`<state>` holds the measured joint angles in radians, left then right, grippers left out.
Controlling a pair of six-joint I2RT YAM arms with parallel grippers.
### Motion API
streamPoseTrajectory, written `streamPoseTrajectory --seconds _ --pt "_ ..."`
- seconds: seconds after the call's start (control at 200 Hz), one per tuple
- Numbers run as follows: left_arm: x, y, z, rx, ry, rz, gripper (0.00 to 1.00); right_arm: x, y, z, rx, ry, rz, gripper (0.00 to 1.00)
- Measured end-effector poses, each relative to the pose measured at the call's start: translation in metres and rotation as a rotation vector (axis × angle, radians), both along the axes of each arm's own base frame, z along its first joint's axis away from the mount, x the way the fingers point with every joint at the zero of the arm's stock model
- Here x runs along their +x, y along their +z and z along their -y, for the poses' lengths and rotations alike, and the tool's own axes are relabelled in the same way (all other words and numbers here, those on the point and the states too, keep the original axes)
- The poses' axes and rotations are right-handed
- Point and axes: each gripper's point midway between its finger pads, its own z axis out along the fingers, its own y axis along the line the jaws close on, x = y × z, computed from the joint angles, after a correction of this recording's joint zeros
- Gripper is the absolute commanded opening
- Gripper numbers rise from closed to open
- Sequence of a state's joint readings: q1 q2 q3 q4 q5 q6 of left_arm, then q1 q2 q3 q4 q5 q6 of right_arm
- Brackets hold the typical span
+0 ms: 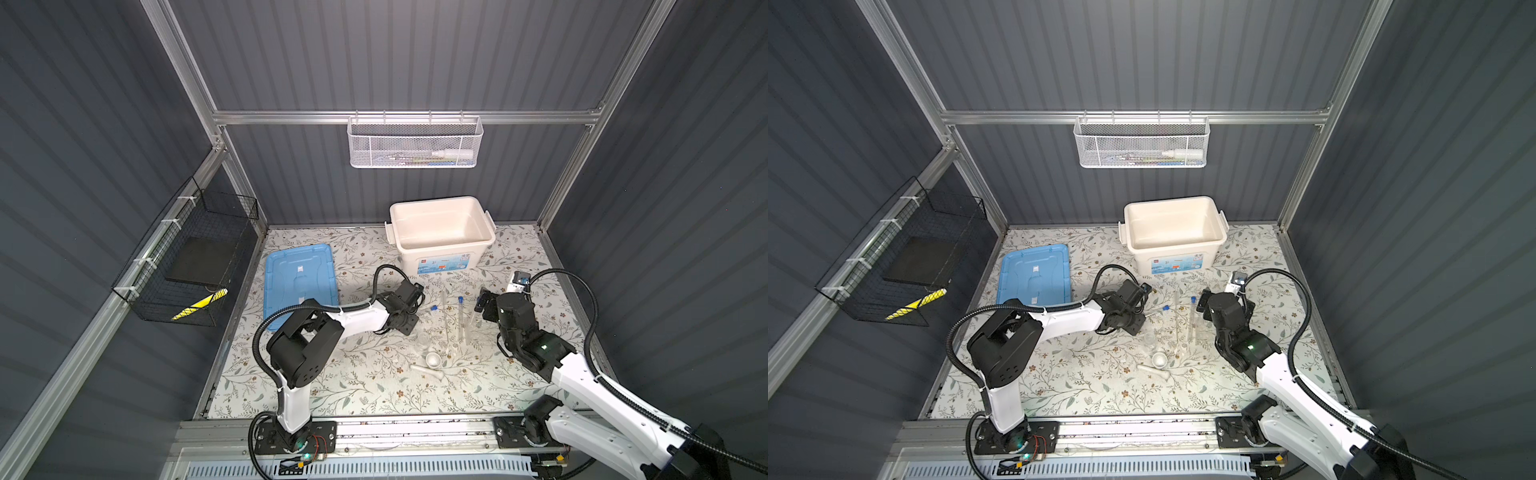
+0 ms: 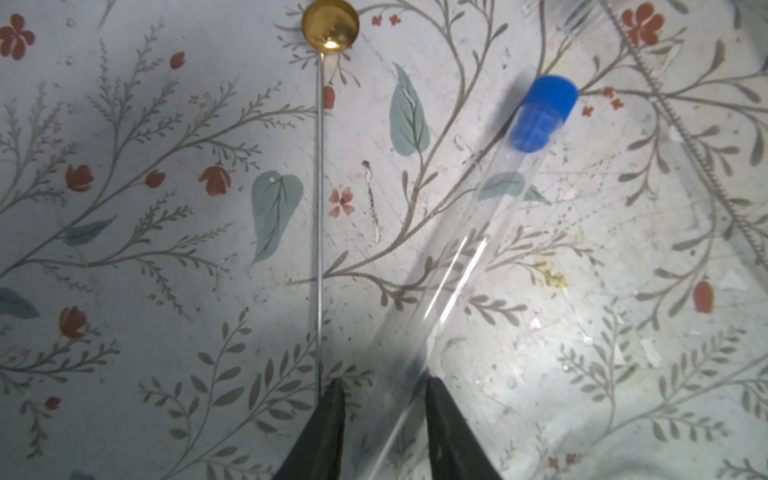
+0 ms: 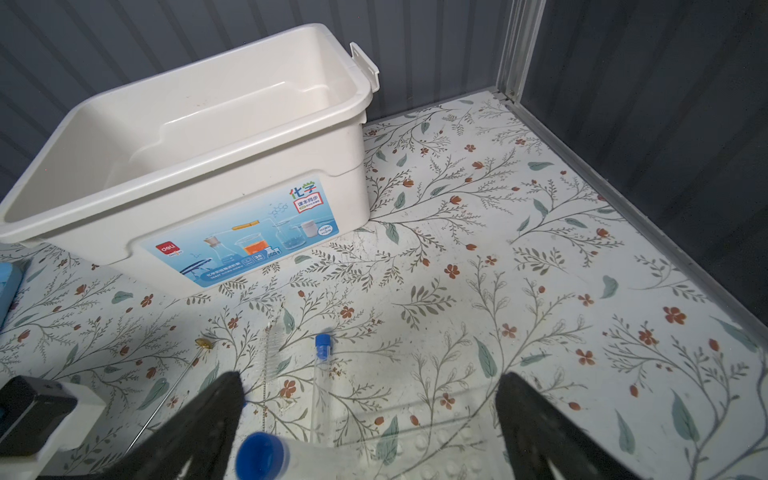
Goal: Organize the chemistry lab equipment
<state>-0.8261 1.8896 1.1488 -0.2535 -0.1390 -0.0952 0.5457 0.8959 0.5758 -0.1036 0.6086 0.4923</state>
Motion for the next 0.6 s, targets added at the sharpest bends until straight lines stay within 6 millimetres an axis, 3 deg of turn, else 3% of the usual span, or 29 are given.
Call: streamPoseTrajectory --seconds 0.41,0.6 --pt "0.0028 0.0027 0.0032 -0.014 0.009 0.005 0.27 -0.0003 -0.0012 0.0013 0.003 -0.006 -0.003 0.97" --pt "0.0021 0.0014 0.0043 -0.018 0.009 -0.002 0.28 -0.0011 -0.0032 0.0019 0.005 -0.009 -0.01 0.97"
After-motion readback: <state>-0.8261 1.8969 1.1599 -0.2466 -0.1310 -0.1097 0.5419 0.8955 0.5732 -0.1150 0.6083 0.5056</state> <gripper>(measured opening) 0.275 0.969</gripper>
